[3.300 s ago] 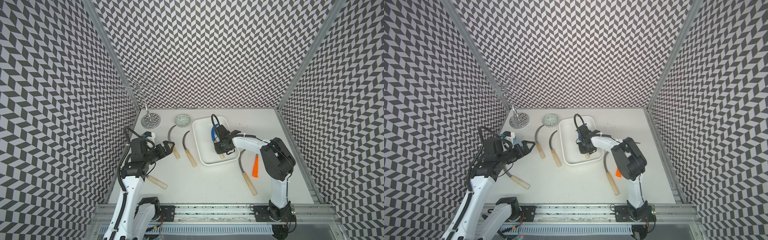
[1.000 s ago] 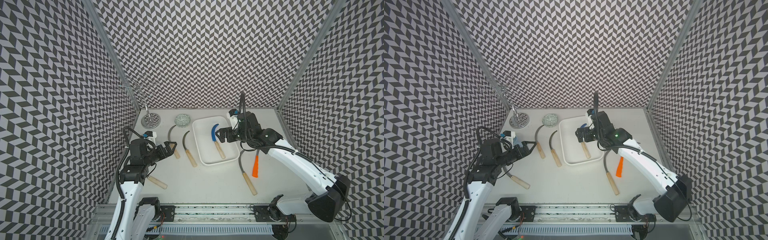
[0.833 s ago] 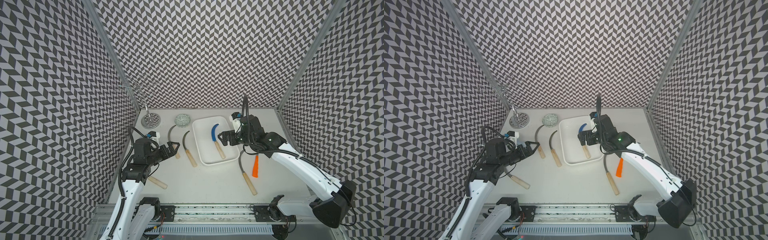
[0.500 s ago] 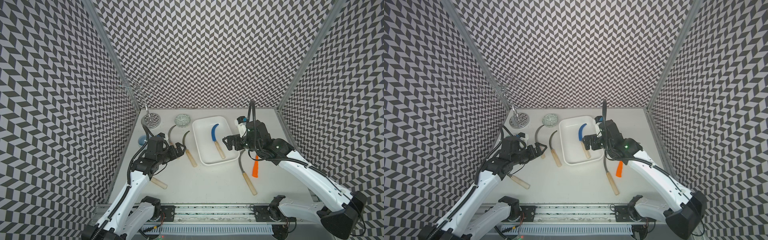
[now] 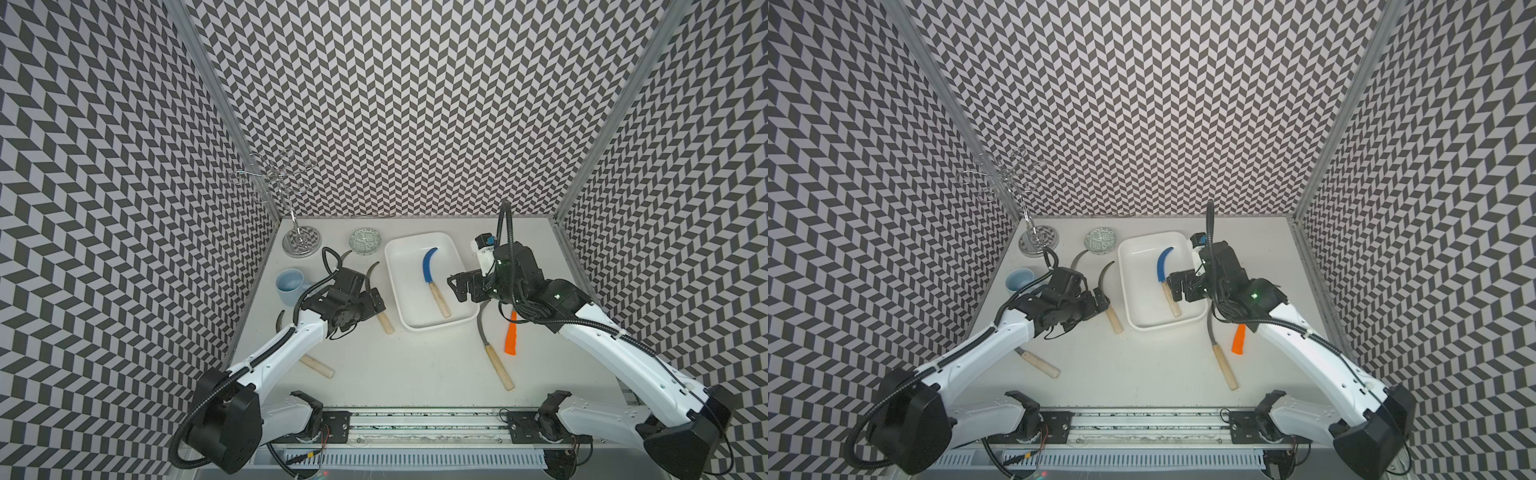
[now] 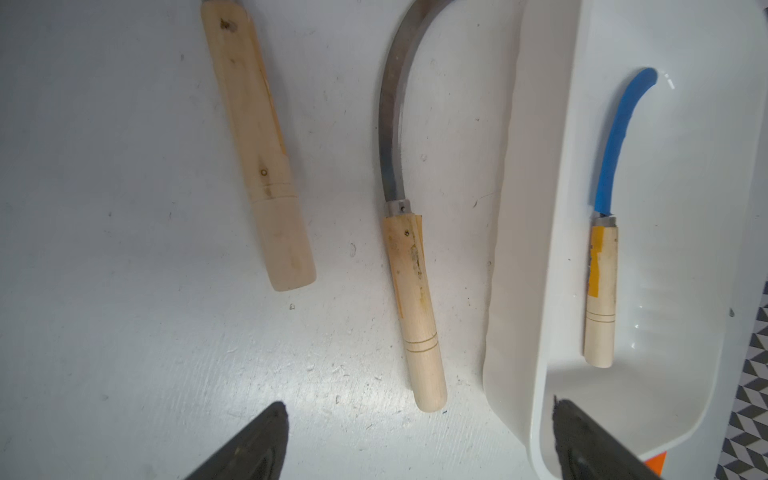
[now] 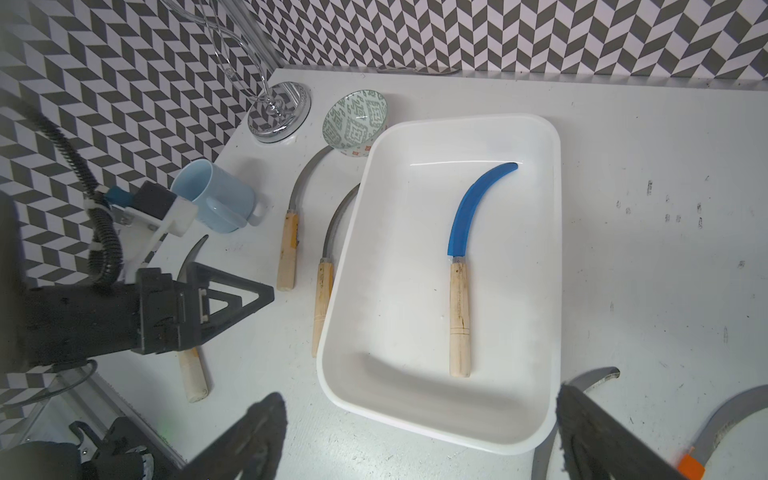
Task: Put small sickles into storage boxes
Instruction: Pick up the sickle at the center of the board.
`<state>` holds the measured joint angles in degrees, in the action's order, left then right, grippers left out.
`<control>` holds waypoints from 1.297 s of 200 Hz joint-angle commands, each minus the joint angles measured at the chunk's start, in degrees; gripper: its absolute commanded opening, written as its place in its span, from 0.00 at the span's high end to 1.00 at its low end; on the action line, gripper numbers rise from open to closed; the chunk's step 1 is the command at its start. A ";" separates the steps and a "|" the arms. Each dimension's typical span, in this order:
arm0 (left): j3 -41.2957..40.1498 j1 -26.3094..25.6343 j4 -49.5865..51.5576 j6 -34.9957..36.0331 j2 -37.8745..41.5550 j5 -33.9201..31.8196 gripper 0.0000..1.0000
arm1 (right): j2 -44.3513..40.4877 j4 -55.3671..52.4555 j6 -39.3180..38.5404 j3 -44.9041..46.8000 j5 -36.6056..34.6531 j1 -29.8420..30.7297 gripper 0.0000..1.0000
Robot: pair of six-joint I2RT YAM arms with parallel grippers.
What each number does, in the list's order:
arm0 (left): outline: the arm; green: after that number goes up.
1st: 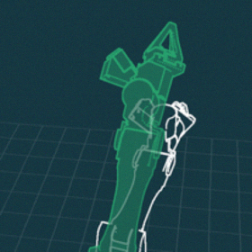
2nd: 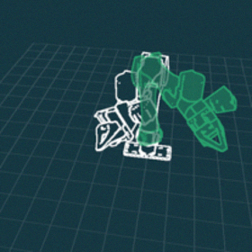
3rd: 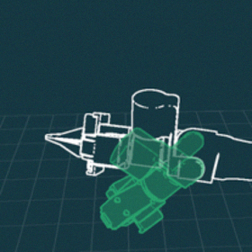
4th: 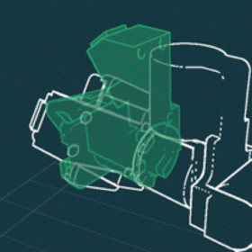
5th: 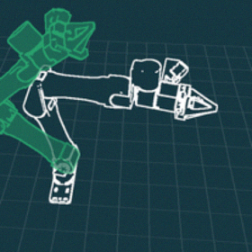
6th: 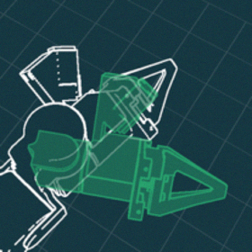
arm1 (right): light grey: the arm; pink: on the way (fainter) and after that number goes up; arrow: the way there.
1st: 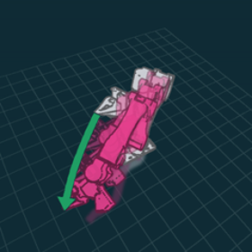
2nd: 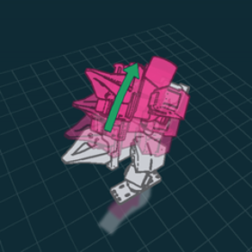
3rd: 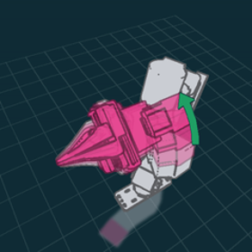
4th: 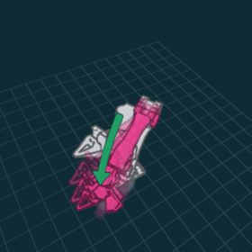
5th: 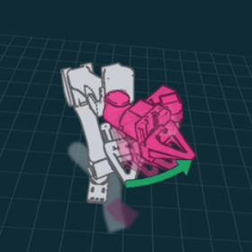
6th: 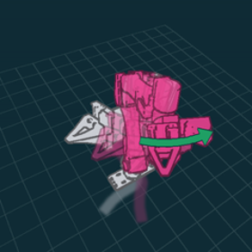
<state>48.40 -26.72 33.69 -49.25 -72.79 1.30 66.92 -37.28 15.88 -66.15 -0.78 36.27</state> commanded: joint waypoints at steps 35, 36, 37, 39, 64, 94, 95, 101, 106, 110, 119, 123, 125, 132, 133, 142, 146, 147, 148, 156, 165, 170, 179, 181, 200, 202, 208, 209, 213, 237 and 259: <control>2.01 -3.93 0.34 -5.10 -4.18 -6.12 0.04 | -2.58 2.52 -1.11 1.99 -1.76 0.21 0.00; 2.07 -3.94 0.38 -5.17 -4.28 -6.17 0.04 | -2.58 2.50 -1.16 1.99 -1.77 0.25 0.00; 2.10 -3.95 0.44 -5.20 -4.37 -6.29 0.04 | -2.62 2.48 -1.18 1.99 -1.77 0.23 0.00; 2.26 -4.02 0.53 -5.23 -4.46 -6.48 0.04 | -2.68 2.54 -1.15 2.03 -1.77 0.23 0.00; 3.92 -4.04 1.38 -5.25 -7.15 -7.03 0.03 | -2.77 3.00 -1.27 2.31 -1.82 0.21 0.00; 4.69 -4.11 0.00 -5.63 -9.86 -5.48 0.07 | -2.60 3.72 -1.28 3.21 -1.41 0.20 0.00; 4.77 -4.16 -0.06 -5.61 -9.93 -5.45 0.07 | -2.59 3.71 -1.28 3.26 -1.41 0.20 0.00; 4.86 -4.22 -0.19 -5.72 -10.33 -5.55 0.07 | -2.58 3.79 -1.23 3.35 -1.42 0.22 0.00; 5.05 -4.37 -0.08 -6.00 -10.68 -5.89 0.07 | -2.60 3.83 -1.25 3.39 -1.44 0.20 0.00; 5.14 -4.39 -0.10 -6.15 -10.91 -6.03 0.07 | -2.58 3.84 -1.27 3.44 -1.50 0.24 0.00; 5.43 -4.48 -0.16 -6.49 -11.48 -6.35 0.08 | -2.63 3.81 -1.26 3.54 -1.71 0.15 0.00; 5.46 -4.48 -0.25 -6.50 -11.72 -6.23 0.08 | -2.68 3.81 -1.28 3.56 -1.81 0.22 0.00; 5.47 -4.48 -0.28 -6.56 -11.81 -6.22 0.08 | -2.67 3.84 -1.29 3.64 -1.91 0.18 0.00; 5.62 -4.48 -0.29 -6.98 -12.28 -6.18 0.08 | -2.82 3.90 -1.28 3.74 -2.18 0.12 0.00; 5.63 -4.48 -0.29 -7.08 -12.33 -6.18 0.08 | -2.79 3.89 -1.28 3.79 -2.20 0.12 0.00; 5.72 -4.48 -0.47 -7.43 -12.89 -6.06 0.10 | -2.84 3.88 -1.28 3.92 -2.52 0.10 0.00; 5.77 -4.47 -0.40 -7.63 -13.16 -6.09 0.12 | -2.84 3.92 -1.27 3.95 -2.60 0.11 0.00; 5.80 -4.48 -0.39 -7.71 -13.25 -6.11 0.12 | -2.89 3.94 -1.28 3.98 -2.63 0.11 0.00; 5.81 -4.48 -0.39 -7.75 -13.29 -6.12 0.13 | -2.91 3.96 -1.28 3.99 -2.64 0.11 0.00; 5.99 -4.48 -0.30 -7.97 -13.79 -6.22 0.15 | -3.02 3.99 -1.33 3.98 -2.72 0.12 0.00; 6.31 -4.48 -0.26 -8.08 -14.44 -6.19 0.18 | -3.10 4.07 -1.37 4.18 -2.83 0.05 0.00; 6.45 -4.51 -0.34 -8.15 -14.81 -6.14 0.19 | -3.21 4.06 -1.37 4.31 -2.90 0.03 0.00; 6.77 -4.57 -0.27 -8.22 -15.54 -6.14 0.20 | -3.35 4.25 -1.37 4.49 -2.93 0.03 0.00; 6.85 -4.66 -0.29 -8.29 -15.69 -6.07 0.20 | -3.36 4.24 -1.35 4.53 -2.92 0.03 0.00; 7.73 -4.74 -0.12 -8.58 -17.37 -5.81 0.25 | -3.74 4.32 -1.37 4.96 -3.00 -0.06 0.00; 7.88 -4.74 -0.12 -8.60 -17.60 -5.83 0.25 | -3.77 4.34 -1.38 4.97 -3.07 -0.06 0.00; 8.06 -4.74 -0.06 -8.64 -18.11 -5.75 0.25 | -3.85 4.38 -1.35 5.11 -3.09 -0.15 0.00; 8.13 -4.74 -0.04 -8.65 -18.19 -5.77 0.25 | -3.87 4.40 -1.36 5.13 -3.09 -0.15 0.00; 8.27 -4.81 0.05 -8.76 -18.49 -5.70 0.26 | -3.90 4.38 -1.33 5.20 -3.09 -0.15 0.00; 8.74 -4.83 0.24 -9.27 -20.32 -5.79 0.28 | -4.30 4.42 -1.38 5.33 -3.18 -0.24 0.00; 8.74 -4.83 -0.31 -9.62 -21.63 -5.05 0.31 | -4.51 4.54 -1.35 5.41 -3.18 -0.32 0.00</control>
<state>55.64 -31.16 33.67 -57.45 -93.19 -3.31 63.92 -35.48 15.00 -60.99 -3.22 36.21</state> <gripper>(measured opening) 0.709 0.998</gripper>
